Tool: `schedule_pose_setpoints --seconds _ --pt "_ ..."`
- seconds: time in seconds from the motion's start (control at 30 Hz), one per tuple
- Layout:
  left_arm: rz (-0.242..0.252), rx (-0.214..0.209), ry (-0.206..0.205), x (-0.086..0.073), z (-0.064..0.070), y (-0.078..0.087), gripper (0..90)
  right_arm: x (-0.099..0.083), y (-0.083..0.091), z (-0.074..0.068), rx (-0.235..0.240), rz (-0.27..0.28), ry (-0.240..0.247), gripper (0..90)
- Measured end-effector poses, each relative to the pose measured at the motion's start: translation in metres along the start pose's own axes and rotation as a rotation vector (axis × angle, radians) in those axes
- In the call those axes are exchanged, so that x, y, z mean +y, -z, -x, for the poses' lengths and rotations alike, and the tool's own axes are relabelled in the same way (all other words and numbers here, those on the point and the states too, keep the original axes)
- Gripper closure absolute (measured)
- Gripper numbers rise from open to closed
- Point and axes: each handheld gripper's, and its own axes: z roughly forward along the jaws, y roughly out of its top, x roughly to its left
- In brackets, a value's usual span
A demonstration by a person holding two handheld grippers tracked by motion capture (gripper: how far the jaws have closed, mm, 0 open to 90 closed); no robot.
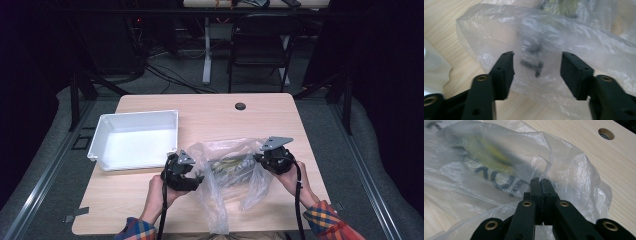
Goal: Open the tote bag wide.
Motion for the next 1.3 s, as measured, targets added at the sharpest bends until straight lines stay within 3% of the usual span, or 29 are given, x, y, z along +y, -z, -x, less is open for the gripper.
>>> schedule_pose_setpoints --seconds 0.07,0.13,0.2,0.33,0.5,0.57,0.6,0.73,0.8,0.93,1.1,1.23,1.3 --pt "-0.009 0.005 0.003 0.001 -0.002 -0.007 51.8 0.0 -0.001 0.001 0.006 -0.004 -0.001 90.0" --pt "-0.031 -0.008 -0.001 0.001 -0.005 -0.017 69.2 0.001 -0.003 0.004 0.008 -0.009 -0.006 90.0" --pt "-0.035 -0.007 -0.007 0.002 -0.006 -0.022 78.7 0.001 -0.004 0.007 0.015 -0.01 -0.005 90.0" --pt "-0.04 0.005 -0.019 0.002 -0.005 -0.025 89.4 0.0 -0.005 0.011 0.013 -0.013 -0.014 90.0" --pt "-0.003 0.023 0.001 0.004 -0.01 -0.021 90.0 -0.002 -0.003 0.018 0.002 -0.008 -0.033 89.8" --pt "0.027 -0.002 0.035 0.004 -0.015 -0.017 90.0 -0.002 -0.001 0.021 -0.005 -0.012 -0.037 89.6" --pt "0.047 -0.04 0.062 0.005 -0.021 -0.011 90.0 -0.003 -0.001 0.025 -0.005 -0.004 -0.051 89.6" --pt "0.065 -0.043 0.079 0.004 -0.025 -0.006 90.0 -0.004 0.0 0.031 -0.013 -0.001 -0.068 89.6" --pt "0.067 -0.025 0.088 0.003 -0.027 -0.006 90.0 -0.005 0.0 0.034 -0.025 -0.005 -0.078 89.8" --pt "0.039 -0.017 0.104 0.001 -0.031 -0.01 90.0 -0.008 -0.004 0.041 -0.043 -0.014 -0.104 90.0" --pt "-0.008 0.028 0.125 -0.003 -0.041 -0.019 90.0 -0.013 -0.015 0.048 -0.086 -0.061 -0.114 90.0" --pt "-0.03 0.025 0.12 -0.004 -0.041 -0.02 88.5 -0.017 -0.021 0.051 -0.044 -0.076 -0.129 90.0" --pt "-0.025 0.019 0.117 -0.001 -0.037 -0.013 75.5 -0.016 -0.019 0.048 -0.036 -0.072 -0.121 90.0"
